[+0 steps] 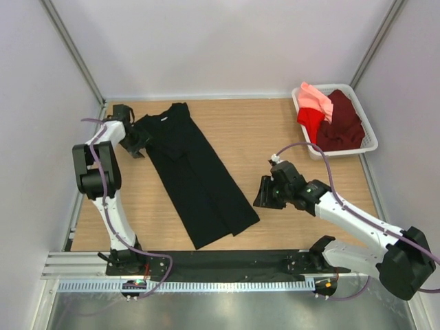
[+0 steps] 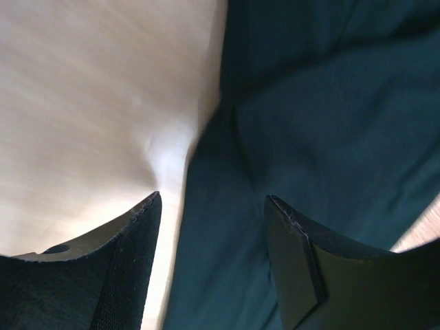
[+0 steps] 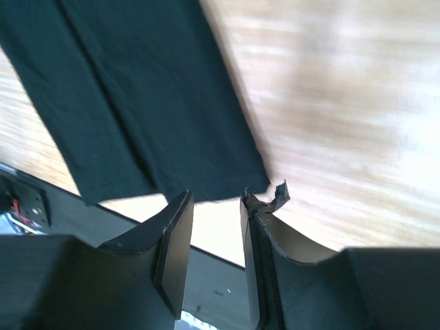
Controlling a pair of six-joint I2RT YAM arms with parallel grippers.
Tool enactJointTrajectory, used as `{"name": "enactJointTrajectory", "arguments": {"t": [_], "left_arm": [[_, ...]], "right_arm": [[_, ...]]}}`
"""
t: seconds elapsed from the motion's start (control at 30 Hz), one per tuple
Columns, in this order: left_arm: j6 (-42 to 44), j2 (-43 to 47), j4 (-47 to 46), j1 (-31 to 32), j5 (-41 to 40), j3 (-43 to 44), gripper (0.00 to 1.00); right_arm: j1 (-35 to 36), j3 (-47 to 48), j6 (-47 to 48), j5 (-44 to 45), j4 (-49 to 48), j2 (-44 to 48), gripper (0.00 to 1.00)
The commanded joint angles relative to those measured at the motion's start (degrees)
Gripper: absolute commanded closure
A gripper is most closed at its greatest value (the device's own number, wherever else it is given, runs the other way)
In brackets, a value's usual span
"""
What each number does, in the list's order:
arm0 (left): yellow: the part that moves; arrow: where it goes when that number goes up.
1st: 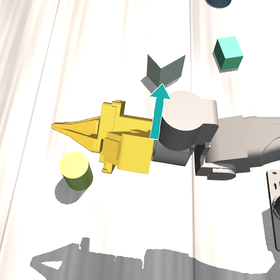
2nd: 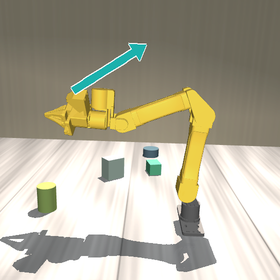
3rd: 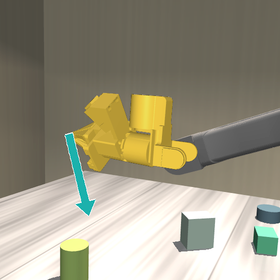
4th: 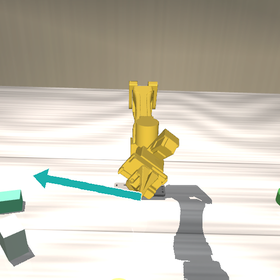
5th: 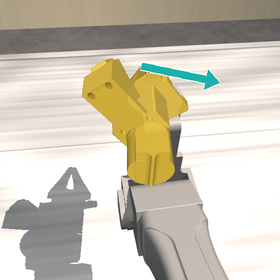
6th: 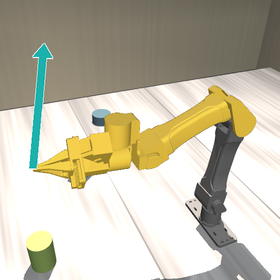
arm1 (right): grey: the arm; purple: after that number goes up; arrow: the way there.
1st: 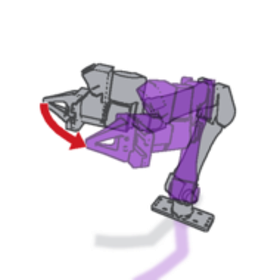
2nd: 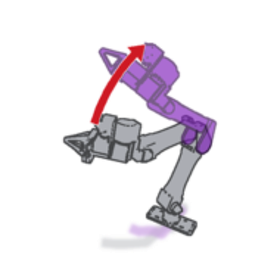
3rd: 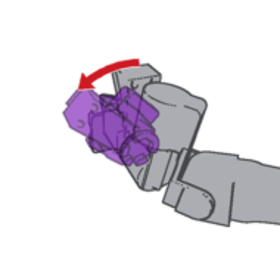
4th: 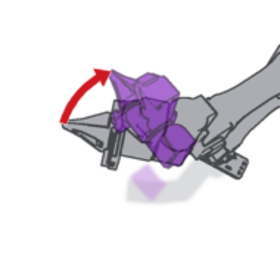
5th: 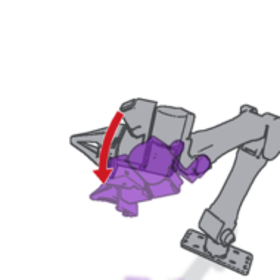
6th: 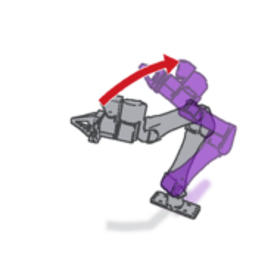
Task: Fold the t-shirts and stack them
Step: Fold the tshirt
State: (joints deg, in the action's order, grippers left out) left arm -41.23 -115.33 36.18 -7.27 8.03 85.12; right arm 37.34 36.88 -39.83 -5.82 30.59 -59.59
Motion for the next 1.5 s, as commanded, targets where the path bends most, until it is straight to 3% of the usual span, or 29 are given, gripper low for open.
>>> {"name": "enactJointTrajectory", "arguments": {"t": [0.0,0.5,0.77,0.87,1.0,1.13,1.17,1.27,1.43,1.47], "left_arm": [[3.61,-4.28,2.92,-0.11,-2.22,8.01,0.38],[8.71,-18.51,2.13,-3.45,-1.0,24.99,0.53],[9.07,-24.5,2.31,-5.3,2.24,34.92,0.54],[9.59,-24.86,2.22,-5.39,1.99,35.55,0.5],[10.64,-26.08,2.14,-5.48,1.63,37.3,0.53],[11.0,-28.89,2.14,-5.65,3.04,40.2,0.71],[11.09,-30.03,1.79,-5.65,3.48,41.17,0.81],[10.65,-32.58,-0.66,-5.92,5.58,44.33,1.0],[6.53,-36.28,-5.68,-6.7,12.43,51.97,1.0],[5.82,-36.2,-5.43,-6.88,14.53,52.25,0.94]], "right_arm": [[0.1,5.12,3.0,2.92,0.97,-2.8,0.59],[0.19,6.71,5.2,4.86,-3.6,-12.47,0.59],[0.19,9.26,6.87,5.56,-3.25,-16.52,0.58],[0.1,9.96,7.05,5.56,-3.69,-18.1,0.59],[0.19,10.84,7.05,5.3,-4.75,-20.03,0.58],[0.1,12.33,7.31,5.47,-4.84,-21.53,0.58],[0.19,12.51,7.49,5.56,-4.92,-21.62,0.58],[0.19,12.69,8.37,5.56,-5.36,-21.71,0.57],[0.19,11.72,9.86,4.51,-7.29,-21.79,0.54],[0.1,11.72,10.12,4.16,-7.47,-21.97,0.54]]}}
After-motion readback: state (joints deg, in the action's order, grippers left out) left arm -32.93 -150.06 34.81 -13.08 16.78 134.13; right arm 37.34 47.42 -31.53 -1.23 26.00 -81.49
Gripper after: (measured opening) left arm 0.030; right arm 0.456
